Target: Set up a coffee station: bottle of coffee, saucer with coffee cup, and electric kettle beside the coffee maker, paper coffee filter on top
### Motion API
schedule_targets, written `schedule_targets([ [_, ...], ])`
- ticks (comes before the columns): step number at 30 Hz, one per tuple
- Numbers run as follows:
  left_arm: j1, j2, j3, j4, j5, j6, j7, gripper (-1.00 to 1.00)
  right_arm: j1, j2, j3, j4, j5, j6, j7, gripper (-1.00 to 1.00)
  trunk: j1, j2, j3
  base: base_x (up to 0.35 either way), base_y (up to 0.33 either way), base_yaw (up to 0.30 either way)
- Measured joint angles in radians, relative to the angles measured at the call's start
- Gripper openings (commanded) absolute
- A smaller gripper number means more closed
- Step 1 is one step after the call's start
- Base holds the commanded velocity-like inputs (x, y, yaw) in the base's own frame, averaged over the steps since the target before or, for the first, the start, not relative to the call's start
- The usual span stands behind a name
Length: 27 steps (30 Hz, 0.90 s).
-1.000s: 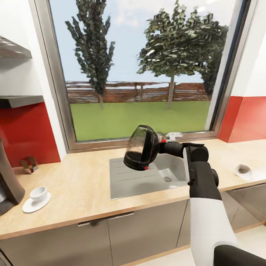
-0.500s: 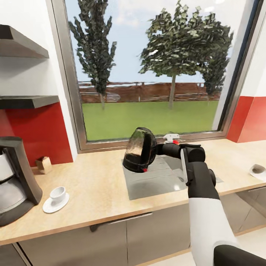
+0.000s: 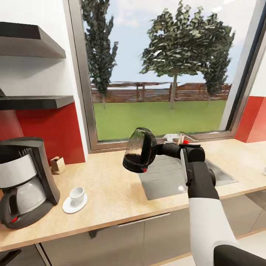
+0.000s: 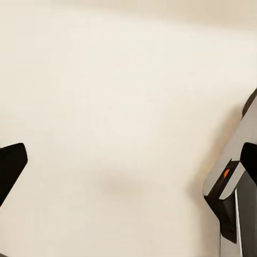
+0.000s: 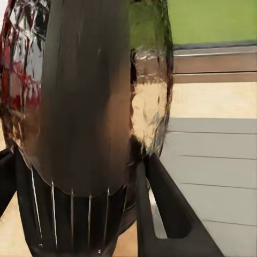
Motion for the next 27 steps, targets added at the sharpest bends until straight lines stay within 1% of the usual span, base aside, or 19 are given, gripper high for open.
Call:
schedule_targets([
  [4, 0.0, 0.0, 0.0, 0.0, -0.001, 0.0, 0.0, 1.0, 0.0, 0.0, 0.0, 0.001, 0.002, 0.002, 0.0, -1.0, 0.0, 0.0, 0.0, 0.0, 0.073, 0.0],
  [5, -0.001, -0.001, -0.001, 0.0, -0.001, -0.027, 0.0, 1.0, 0.0, 0.0, 0.001, 0.027, -0.012, 0.005, -0.025, -1.0, 0.0, 0.0, 0.0, 0.0, 0.001, 0.0],
  [6, 0.0, -0.001, -0.001, 0.0, -0.001, -0.03, 0.0, 1.0, 0.0, 0.0, 0.001, 0.04, 0.012, -0.006, -0.032, -1.0, 0.0, 0.0, 0.0, 0.0, 0.0, 0.0],
  [7, 0.0, -0.001, -0.001, 0.0, -0.002, -0.032, 0.0, 1.0, 0.0, 0.001, 0.007, 0.055, 0.019, -0.013, -0.036, -1.0, 0.0, 0.0, 0.0, 0.0, 0.0, 0.0],
  [8, 0.0, -0.001, -0.001, 0.0, -0.002, -0.033, 0.0, 1.0, 0.0, 0.002, 0.037, 0.075, 0.011, -0.011, -0.044, -1.0, 0.0, 0.0, 0.0, 0.0, 0.0, 0.0],
  [9, 0.0, -0.002, -0.002, 0.0, -0.002, -0.033, 0.0, 1.0, 0.0, 0.003, 0.083, 0.098, -0.007, -0.007, -0.068, -1.0, 0.0, 0.0, 0.0, 0.0, 0.0, 0.0],
  [10, 0.0, -0.002, -0.002, 0.0, -0.002, -0.033, -0.001, 1.0, 0.0, 0.003, 0.098, 0.105, -0.013, -0.008, -0.082, -1.0, 0.0, 0.0, 0.0, 0.0, 0.0, 0.0],
  [11, 0.0, -0.002, -0.002, 0.0, -0.003, -0.033, -0.001, 1.0, 0.0, 0.003, 0.118, 0.117, -0.005, -0.011, -0.107, -1.0, 0.0, 0.0, 0.0, 0.0, 0.0, 0.0],
  [13, 0.0, -0.002, -0.003, 0.0, -0.008, -0.033, 0.0, 1.0, 0.0, 0.004, 0.14, 0.13, 0.002, -0.015, -0.164, -1.0, 0.0, 0.0, 0.0, 0.0, 0.0, 0.0],
  [14, 0.0, -0.002, -0.003, 0.0, -0.008, -0.033, 0.0, 1.0, 0.0, 0.004, 0.144, 0.133, 0.001, -0.016, -0.179, -1.0, 0.0, 0.0, 0.0, 0.0, 0.0, 0.0],
  [16, -0.001, -0.002, -0.003, 0.0, -0.011, -0.033, 0.0, 1.0, -0.001, 0.004, 0.154, 0.157, -0.015, -0.033, -0.256, -1.0, 0.0, 0.0, 0.0, 0.0, 0.0, 0.0],
  [17, 0.0, -0.002, -0.003, 0.0, -0.012, -0.033, 0.0, 1.0, -0.003, 0.004, 0.156, 0.167, 0.002, -0.047, -0.284, -1.0, 0.0, 0.0, 0.0, 0.0, 0.0, 0.0],
  [18, 0.0, -0.002, -0.003, 0.0, -0.012, -0.034, 0.0, 1.0, -0.004, 0.004, 0.157, 0.175, 0.0, -0.055, -0.309, -1.0, 0.0, 0.0, 0.0, 0.0, 0.0, 0.0],
  [20, 0.0, -0.002, -0.004, 0.0, -0.013, -0.034, 0.0, 1.0, -0.009, 0.004, 0.159, 0.185, -0.021, -0.061, -0.349, -1.0, 0.0, 0.0, 0.0, 0.0, 0.0, 0.0],
  [22, 0.0, -0.002, -0.004, 0.0, -0.014, -0.035, 0.0, 1.0, -0.013, 0.004, 0.159, 0.189, -0.019, -0.066, -0.37, -1.0, 0.0, 0.0, 0.0, 0.0, 0.0, 0.0],
  [23, 0.0, -0.003, -0.004, 0.0, -0.014, -0.035, 0.0, 1.0, -0.019, 0.004, 0.159, 0.191, -0.041, -0.067, -0.388, -1.0, 0.0, 0.0, 0.0, 0.0, 0.0, 0.0],
  [24, 0.0, -0.003, -0.004, -0.001, -0.014, -0.035, 0.0, 1.0, -0.021, 0.004, 0.159, 0.192, -0.052, -0.066, -0.394, -1.0, 0.0, 0.0, 0.0, 0.0, 0.0, 0.0],
  [25, -0.001, -0.003, -0.004, -0.001, -0.015, -0.035, 0.0, 1.0, -0.033, 0.004, 0.161, 0.194, -0.08, -0.067, -0.421, -1.0, 0.0, 0.0, 0.0, 0.0, 0.0, 0.0],
  [27, -0.001, -0.004, -0.004, -0.001, -0.015, -0.035, -0.001, 1.0, -0.045, 0.004, 0.164, 0.194, -0.109, -0.068, -0.452, -1.0, 0.0, 0.0, 0.0, 0.0, 0.0, 0.0],
])
